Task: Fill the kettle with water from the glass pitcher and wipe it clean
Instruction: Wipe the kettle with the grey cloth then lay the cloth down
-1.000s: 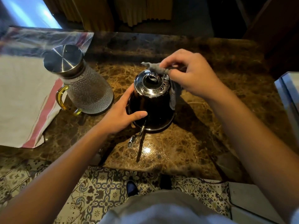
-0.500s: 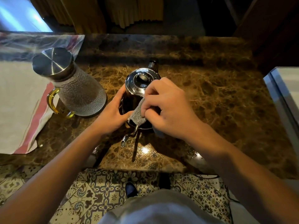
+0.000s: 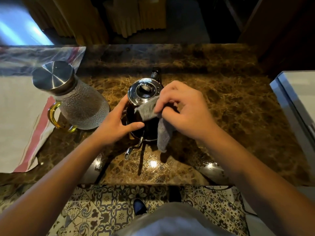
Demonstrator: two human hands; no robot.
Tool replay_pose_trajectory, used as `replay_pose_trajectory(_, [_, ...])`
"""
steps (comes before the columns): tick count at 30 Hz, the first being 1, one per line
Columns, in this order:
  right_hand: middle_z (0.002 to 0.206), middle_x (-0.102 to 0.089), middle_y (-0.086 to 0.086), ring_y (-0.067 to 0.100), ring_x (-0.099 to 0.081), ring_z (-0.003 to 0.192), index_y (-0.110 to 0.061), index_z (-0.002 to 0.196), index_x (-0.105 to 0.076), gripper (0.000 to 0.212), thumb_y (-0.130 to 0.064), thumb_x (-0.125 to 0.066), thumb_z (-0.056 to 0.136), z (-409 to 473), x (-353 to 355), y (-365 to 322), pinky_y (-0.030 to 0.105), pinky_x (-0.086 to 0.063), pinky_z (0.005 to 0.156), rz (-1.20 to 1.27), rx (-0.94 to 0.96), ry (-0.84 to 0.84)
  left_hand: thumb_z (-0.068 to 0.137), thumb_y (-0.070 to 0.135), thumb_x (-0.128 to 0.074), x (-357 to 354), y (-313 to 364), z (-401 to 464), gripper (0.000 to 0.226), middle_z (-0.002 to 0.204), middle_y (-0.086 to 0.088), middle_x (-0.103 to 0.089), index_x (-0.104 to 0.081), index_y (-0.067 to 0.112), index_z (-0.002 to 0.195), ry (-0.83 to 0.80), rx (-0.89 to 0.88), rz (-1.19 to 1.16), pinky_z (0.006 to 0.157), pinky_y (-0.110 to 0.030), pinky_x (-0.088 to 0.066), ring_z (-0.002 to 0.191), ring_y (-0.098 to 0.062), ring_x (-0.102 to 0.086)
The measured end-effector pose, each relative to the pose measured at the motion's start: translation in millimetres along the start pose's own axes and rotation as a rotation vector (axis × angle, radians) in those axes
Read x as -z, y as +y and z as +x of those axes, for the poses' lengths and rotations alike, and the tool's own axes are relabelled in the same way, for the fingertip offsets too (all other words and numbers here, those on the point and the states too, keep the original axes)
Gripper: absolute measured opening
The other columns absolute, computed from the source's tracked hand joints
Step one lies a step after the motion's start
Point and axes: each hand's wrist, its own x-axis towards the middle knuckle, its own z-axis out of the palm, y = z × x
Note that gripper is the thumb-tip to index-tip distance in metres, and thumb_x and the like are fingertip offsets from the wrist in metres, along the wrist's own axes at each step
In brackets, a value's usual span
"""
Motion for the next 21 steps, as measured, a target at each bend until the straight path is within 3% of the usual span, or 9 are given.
replay_pose_trajectory(3, [0.098,-0.064,-0.004,0.010,-0.063,0.090,-0.016,0.113,-0.072,0.036,0.004,-0.064,0.084,0.3,12.5,1.2,0.023,-0.051,0.077,0.114,-0.097,0.105,0.077,0.067,-0.072,16.6,14.0,-2.6,0.102,0.160,0.010,-0.040,-0.027,0.031,0.161,-0.005,-0.036,0.109,0.120,-0.050,-0.039,0.146,-0.006,-0.041])
replay_pose_trajectory(5, [0.100,-0.062,0.003,0.017,-0.060,0.083,-0.016,0.135,-0.062,0.052,0.007,-0.061,0.089,-3.5,18.8,3.4,0.028,-0.052,0.071,0.198,-0.167,0.113,0.083,0.064,-0.068,25.2,30.8,-10.9,0.098,0.169,0.004,-0.027,-0.025,0.024,0.162,0.093,-0.143,0.274,0.122,-0.050,-0.035,0.153,-0.014,-0.032])
replay_pose_trajectory(7, [0.104,-0.059,0.005,0.017,-0.058,0.082,-0.018,0.144,-0.056,0.057,0.006,-0.060,0.092,-9.5,22.1,4.3,0.028,-0.051,0.071,0.191,-0.191,0.095,0.090,0.050,-0.066,29.2,56.9,-23.5,0.085,0.167,-0.005,-0.029,-0.032,0.012,0.159,0.243,-0.307,0.408,0.119,-0.047,-0.039,0.151,-0.021,-0.036])
replay_pose_trajectory(9, [0.105,-0.058,0.002,0.013,-0.059,0.092,-0.018,0.141,-0.060,0.053,0.002,-0.061,0.091,-15.2,22.2,2.6,0.026,-0.052,0.080,0.102,-0.158,0.060,0.095,0.041,-0.064,25.8,86.6,-34.3,0.067,0.153,-0.006,-0.046,-0.046,0.006,0.149,0.314,-0.427,0.400,0.111,-0.041,-0.046,0.137,-0.018,-0.050])
replay_pose_trajectory(11, [0.107,-0.059,0.001,0.010,-0.058,0.099,-0.016,0.130,-0.068,0.043,-0.002,-0.065,0.089,-19.1,19.2,-4.1,0.024,-0.050,0.085,0.037,-0.109,0.038,0.098,0.046,-0.060,17.6,112.3,-36.1,0.052,0.137,0.003,-0.057,-0.058,0.013,0.138,0.280,-0.456,0.369,0.103,-0.034,-0.049,0.125,-0.011,-0.056])
replay_pose_trajectory(14, [0.104,-0.061,-0.001,0.012,-0.059,0.095,-0.014,0.112,-0.071,0.028,-0.007,-0.071,0.085,-23.0,16.1,-14.0,0.029,-0.052,0.079,-0.054,-0.052,0.056,0.098,0.043,-0.064,6.6,133.9,-26.4,0.037,0.118,0.002,-0.068,-0.070,0.014,0.120,0.275,-0.496,0.410,0.092,-0.035,-0.054,0.109,-0.014,-0.065])
replay_pose_trajectory(16, [0.102,-0.061,-0.002,0.012,-0.060,0.093,-0.015,0.110,-0.071,0.026,-0.010,-0.074,0.084,-27.6,20.3,-18.6,0.029,-0.052,0.078,-0.060,-0.055,0.066,0.098,0.031,-0.068,3.5,139.3,-20.8,0.025,0.105,-0.002,-0.071,-0.073,0.009,0.110,0.322,-0.543,0.424,0.082,-0.037,-0.055,0.096,-0.017,-0.066])
replay_pose_trajectory(19, [0.099,-0.064,-0.004,0.010,-0.062,0.091,-0.016,0.109,-0.073,0.023,-0.020,-0.078,0.087,-36.6,33.9,-22.3,0.027,-0.052,0.079,-0.017,-0.087,0.071,0.098,0.027,-0.069,3.8,144.2,-16.2,0.019,0.098,0.004,-0.071,-0.074,0.010,0.105,0.296,-0.580,0.385,0.079,-0.021,-0.052,0.090,-0.008,-0.065])
replay_pose_trajectory(21, [0.095,-0.064,-0.004,0.010,-0.062,0.087,-0.017,0.105,-0.075,0.018,-0.026,-0.078,0.089,-43.8,44.5,-21.9,0.026,-0.050,0.075,-0.019,-0.089,0.088,0.098,0.028,-0.069,-0.3,150.5,-12.7,0.019,0.098,0.004,-0.073,-0.075,0.012,0.105,0.220,-0.584,0.315,0.078,-0.019,-0.053,0.088,-0.005,-0.067])
